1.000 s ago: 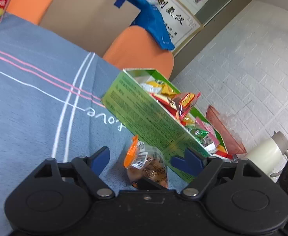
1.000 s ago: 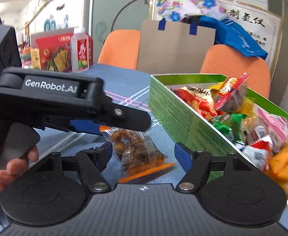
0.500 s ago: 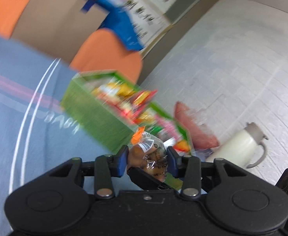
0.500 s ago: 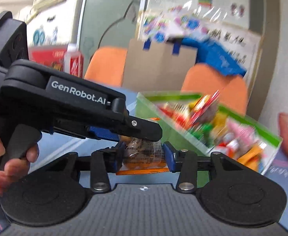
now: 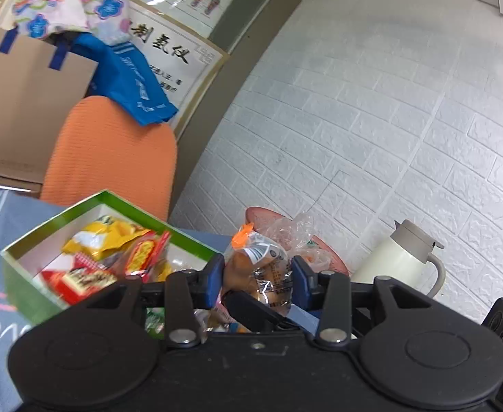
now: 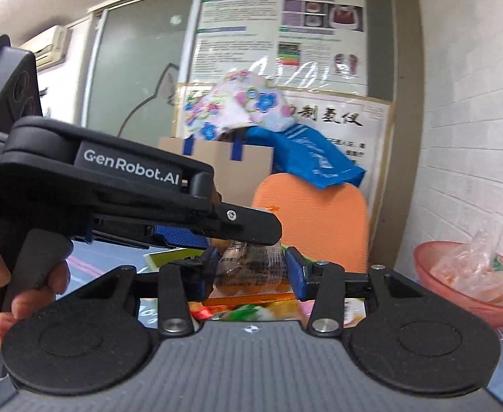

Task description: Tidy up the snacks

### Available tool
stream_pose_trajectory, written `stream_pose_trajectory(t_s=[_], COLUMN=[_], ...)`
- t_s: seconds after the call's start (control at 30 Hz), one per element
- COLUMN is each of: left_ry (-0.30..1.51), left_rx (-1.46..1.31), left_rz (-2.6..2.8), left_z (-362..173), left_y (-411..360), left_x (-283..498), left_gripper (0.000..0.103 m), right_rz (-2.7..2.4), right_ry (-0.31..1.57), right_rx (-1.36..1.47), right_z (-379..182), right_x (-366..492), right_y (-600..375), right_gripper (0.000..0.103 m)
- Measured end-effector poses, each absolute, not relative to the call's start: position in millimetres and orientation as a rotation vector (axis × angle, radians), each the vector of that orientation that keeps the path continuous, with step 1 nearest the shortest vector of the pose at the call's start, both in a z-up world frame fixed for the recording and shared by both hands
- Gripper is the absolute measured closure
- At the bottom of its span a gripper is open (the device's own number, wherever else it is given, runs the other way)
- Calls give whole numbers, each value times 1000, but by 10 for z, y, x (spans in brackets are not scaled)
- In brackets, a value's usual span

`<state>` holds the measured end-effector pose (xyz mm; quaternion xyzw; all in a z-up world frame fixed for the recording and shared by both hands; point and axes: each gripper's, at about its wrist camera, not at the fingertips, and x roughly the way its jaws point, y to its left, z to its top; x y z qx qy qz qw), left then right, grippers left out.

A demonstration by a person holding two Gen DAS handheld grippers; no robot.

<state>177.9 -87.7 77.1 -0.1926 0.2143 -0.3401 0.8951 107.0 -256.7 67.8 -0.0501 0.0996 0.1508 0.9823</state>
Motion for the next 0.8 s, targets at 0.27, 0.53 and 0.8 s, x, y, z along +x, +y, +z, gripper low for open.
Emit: stream_pose_trajectory(t_s=[0.27, 0.53, 0.8], left_ry=[507, 524, 382], left_rx=[-364, -434, -279], left_rz=[-667, -539, -474], left_z=[490, 432, 896], left_y=[-1025, -721, -634], left_x=[2096, 1929, 1138], left_gripper=[0, 0, 0], right_rz=[292, 251, 217], right_ry=[265, 321, 271], right_rx=[-47, -2, 59], right_z=[431, 312, 631], right_x=[1390, 1337, 760], right_y=[-2718, -2794, -2875], right_gripper=[21, 0, 0])
